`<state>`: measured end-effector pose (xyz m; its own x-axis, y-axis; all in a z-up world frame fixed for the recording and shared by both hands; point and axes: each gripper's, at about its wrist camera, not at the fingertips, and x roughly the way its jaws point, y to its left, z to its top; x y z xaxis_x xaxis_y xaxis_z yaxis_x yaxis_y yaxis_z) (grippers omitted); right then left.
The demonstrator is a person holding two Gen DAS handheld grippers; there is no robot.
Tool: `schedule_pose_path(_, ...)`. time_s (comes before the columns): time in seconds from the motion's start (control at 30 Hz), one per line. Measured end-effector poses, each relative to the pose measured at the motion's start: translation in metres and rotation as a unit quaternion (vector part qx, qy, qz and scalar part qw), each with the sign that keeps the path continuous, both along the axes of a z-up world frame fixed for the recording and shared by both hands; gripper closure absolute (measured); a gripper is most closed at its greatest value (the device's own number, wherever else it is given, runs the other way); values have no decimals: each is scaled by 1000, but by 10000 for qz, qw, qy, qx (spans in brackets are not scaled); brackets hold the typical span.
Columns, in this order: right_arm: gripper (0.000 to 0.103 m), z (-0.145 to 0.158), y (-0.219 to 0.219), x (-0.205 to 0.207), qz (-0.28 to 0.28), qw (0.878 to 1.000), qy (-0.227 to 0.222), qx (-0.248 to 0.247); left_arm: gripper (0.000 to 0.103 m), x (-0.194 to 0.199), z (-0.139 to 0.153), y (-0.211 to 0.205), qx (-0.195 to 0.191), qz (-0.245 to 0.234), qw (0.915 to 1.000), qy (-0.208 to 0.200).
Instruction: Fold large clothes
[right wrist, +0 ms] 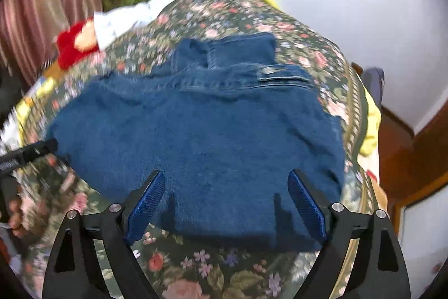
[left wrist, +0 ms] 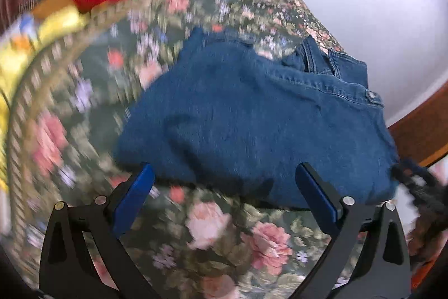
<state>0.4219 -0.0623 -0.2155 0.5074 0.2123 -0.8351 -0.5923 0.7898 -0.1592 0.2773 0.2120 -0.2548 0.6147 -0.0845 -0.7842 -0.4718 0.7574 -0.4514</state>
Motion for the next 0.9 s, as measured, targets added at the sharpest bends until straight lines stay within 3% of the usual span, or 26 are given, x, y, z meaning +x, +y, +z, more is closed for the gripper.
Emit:
schedule_pose_path(0.17, 13, -42, 15, 10, 195, 9988, 283, -345, 1, 1, -35, 10, -1412, 214, 9897, 36)
schedule_pose_path(0.23, 9, -43, 15, 7, 287, 9989, 114, -350, 4, 6, -42, 13, -1559, 241, 9874, 93)
schedule_pose_path(0.33, 8, -44, 12, 9, 352, 9989, 147, -282, 5, 17, -46, 18, -1425, 276, 9894, 74)
schedule_pose_path(0.47, 6, -45, 11, 11, 390, 9989, 110, -238, 9, 33, -61, 25, -1817, 495, 9821, -2)
schedule_pose_path(0.57, 4, -45, 12, 10, 371, 9991, 91, -206, 19, 47, -60, 24, -1545, 607, 9861, -12)
schedule_pose_path(0.67, 4, -45, 12, 11, 360, 9991, 112, -174, 34, 61, -54, 21, -969, 729, 9926, 76)
schedule_pose_path(0.7, 4, -44, 12, 11, 358, 9991, 132, -161, 41, 62, -53, 21, -859, 750, 9934, 80)
schedule_pose_path(0.73, 4, -44, 12, 11, 358, 9991, 154, -148, 54, 64, -48, 21, -692, 758, 9947, 57)
schedule_pose_path(0.8, 4, -42, 13, 10, 346, 9991, 199, -149, 71, 67, -32, 17, -203, 657, 9976, -58)
schedule_pose_path(0.9, 4, -37, 15, 9, 397, 9986, 332, -74, 78, 69, 0, 7, 607, 441, 9969, -251)
